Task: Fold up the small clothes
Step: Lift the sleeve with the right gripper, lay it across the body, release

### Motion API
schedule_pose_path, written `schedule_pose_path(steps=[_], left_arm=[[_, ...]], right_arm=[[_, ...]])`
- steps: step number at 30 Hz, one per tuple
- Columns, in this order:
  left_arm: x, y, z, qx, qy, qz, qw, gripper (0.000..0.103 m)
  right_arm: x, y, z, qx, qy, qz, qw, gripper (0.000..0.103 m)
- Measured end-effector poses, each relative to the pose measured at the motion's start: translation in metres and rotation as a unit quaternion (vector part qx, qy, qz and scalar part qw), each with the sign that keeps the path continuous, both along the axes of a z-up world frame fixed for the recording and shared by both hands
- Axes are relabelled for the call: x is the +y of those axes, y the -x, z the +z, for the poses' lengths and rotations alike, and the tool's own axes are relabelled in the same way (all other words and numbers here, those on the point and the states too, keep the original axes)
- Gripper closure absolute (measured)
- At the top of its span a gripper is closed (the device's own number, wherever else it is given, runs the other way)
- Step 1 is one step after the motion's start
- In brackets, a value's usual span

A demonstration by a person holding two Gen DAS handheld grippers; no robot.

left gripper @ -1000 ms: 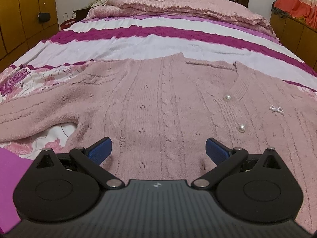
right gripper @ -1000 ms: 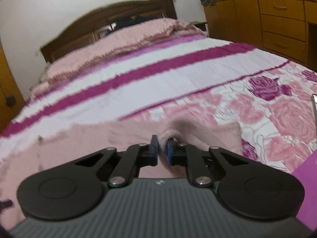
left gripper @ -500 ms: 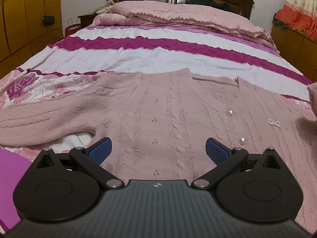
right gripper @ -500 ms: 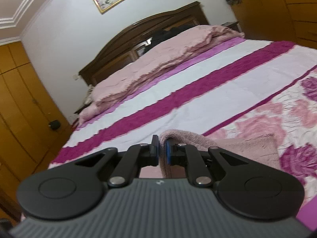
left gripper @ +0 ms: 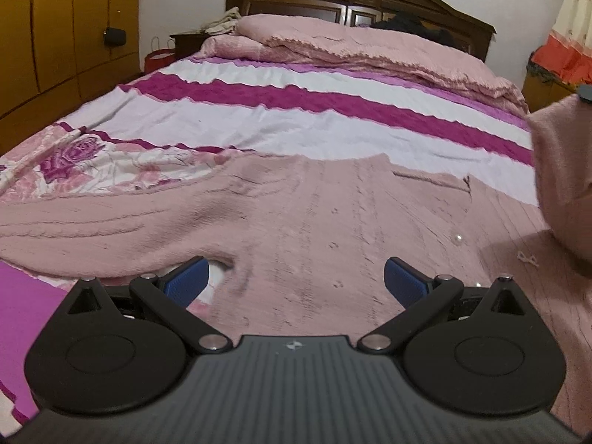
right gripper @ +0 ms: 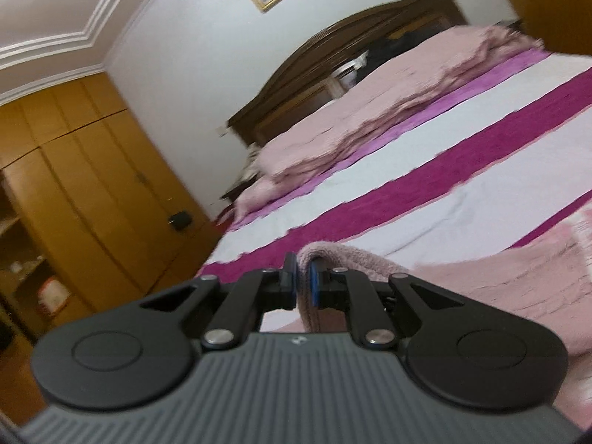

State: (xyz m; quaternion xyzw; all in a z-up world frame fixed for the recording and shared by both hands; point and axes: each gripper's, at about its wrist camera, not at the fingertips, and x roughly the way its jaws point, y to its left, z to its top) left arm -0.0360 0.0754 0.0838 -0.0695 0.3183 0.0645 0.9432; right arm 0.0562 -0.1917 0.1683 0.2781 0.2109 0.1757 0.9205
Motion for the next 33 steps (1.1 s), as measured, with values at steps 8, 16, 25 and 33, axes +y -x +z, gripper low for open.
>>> schedule_pose_path(steps=[8, 16, 25, 33], left_arm=[[0.027, 0.006, 0.002, -0.006, 0.001, 0.024, 0.9997, 0.0], [0.03, 0.001, -0.004, 0.005, -0.003, 0.026, 0.9996, 0.0], [0.016, -0.008, -0.008, 0.014, -0.007, 0.015, 0.9998, 0.0], [0.004, -0.01, -0.005, 0.011, -0.01, 0.001, 0.9999, 0.0]], right_arm=[[0.058, -0.012, -0.044, 0.052, -0.009, 0.067, 0.996, 0.093], [0.083, -0.016, -0.1, 0.12, -0.006, 0.105, 0.987, 0.092], [0.092, -0.005, -0.102, 0.132, 0.045, 0.116, 0.983, 0.083], [0.075, 0.015, -0.088, 0.113, 0.054, 0.098, 0.987, 0.028]])
